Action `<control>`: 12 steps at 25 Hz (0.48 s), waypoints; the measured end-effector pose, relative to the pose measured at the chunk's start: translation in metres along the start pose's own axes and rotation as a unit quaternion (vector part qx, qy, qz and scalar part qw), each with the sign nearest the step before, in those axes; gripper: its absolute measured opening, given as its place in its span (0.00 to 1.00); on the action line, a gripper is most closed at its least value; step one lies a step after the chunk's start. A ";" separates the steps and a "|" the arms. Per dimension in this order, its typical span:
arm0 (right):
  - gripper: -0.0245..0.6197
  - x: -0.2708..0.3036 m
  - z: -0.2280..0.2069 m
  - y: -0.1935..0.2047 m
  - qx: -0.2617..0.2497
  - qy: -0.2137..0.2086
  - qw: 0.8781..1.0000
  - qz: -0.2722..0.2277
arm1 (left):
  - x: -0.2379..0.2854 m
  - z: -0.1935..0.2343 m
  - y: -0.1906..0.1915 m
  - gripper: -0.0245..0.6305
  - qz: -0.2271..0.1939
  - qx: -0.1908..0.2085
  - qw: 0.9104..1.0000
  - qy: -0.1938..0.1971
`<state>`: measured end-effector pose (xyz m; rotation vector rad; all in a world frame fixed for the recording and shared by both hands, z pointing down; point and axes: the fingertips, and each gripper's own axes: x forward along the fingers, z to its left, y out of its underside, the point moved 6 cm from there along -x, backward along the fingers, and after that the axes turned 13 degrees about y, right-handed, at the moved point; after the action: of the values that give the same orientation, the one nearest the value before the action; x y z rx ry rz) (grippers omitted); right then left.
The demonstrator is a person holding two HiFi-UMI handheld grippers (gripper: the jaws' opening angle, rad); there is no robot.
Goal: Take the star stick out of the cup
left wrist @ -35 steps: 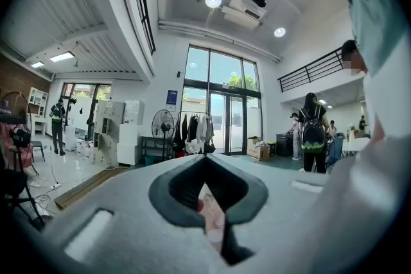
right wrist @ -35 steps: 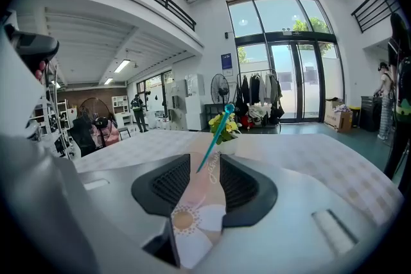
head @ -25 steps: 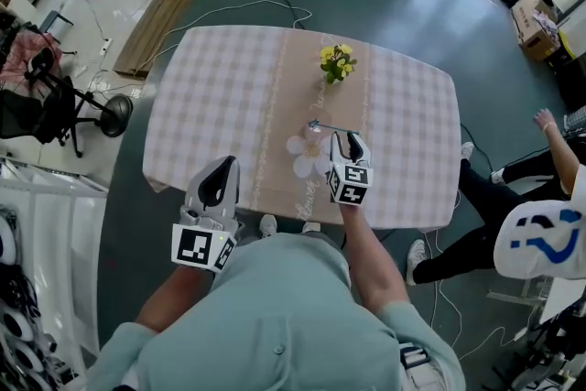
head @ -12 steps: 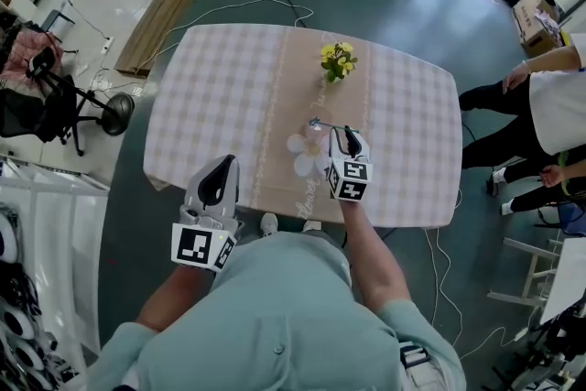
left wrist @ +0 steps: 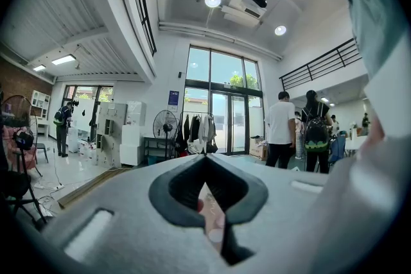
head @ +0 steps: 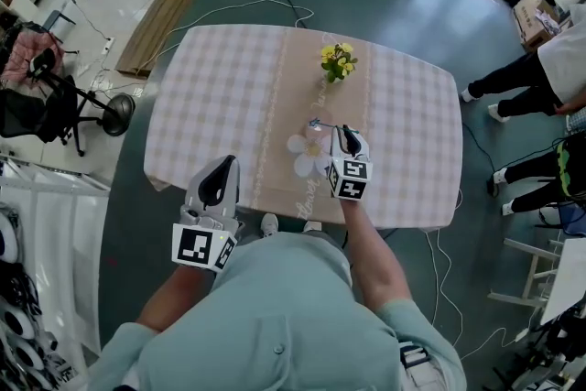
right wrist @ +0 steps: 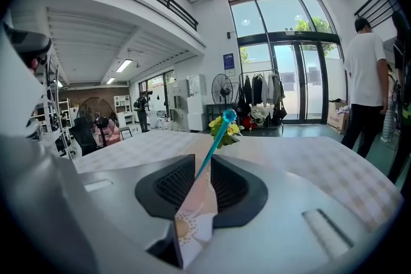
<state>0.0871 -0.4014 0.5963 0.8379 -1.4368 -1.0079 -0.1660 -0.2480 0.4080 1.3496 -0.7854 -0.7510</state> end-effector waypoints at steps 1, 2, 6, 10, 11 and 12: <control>0.15 0.000 0.000 0.000 0.000 0.000 1.000 0.000 | 0.000 0.000 0.000 0.04 0.000 0.000 1.000 0.000; 0.15 0.000 0.000 0.000 0.000 0.000 1.000 0.000 | 0.000 0.000 0.000 0.04 0.000 0.000 1.000 0.000; 0.11 0.002 0.001 0.002 0.000 -0.001 1.000 0.000 | 0.000 0.000 0.002 0.04 -0.001 0.001 1.000 -0.001; 0.10 0.000 0.001 0.000 0.001 -0.004 1.000 0.000 | 0.000 -0.001 0.000 0.04 0.001 0.000 1.000 -0.002; 0.10 0.000 0.002 0.000 0.002 -0.005 1.000 0.000 | 0.000 -0.001 0.000 0.04 0.001 0.000 1.000 -0.002; 0.10 0.000 0.002 -0.001 0.002 -0.006 1.000 0.000 | 0.000 -0.001 0.000 0.04 0.001 0.000 1.000 -0.002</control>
<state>0.0852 -0.4011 0.5956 0.8355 -1.4492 -1.0121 -0.1652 -0.2474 0.4082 1.3479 -0.7886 -0.7524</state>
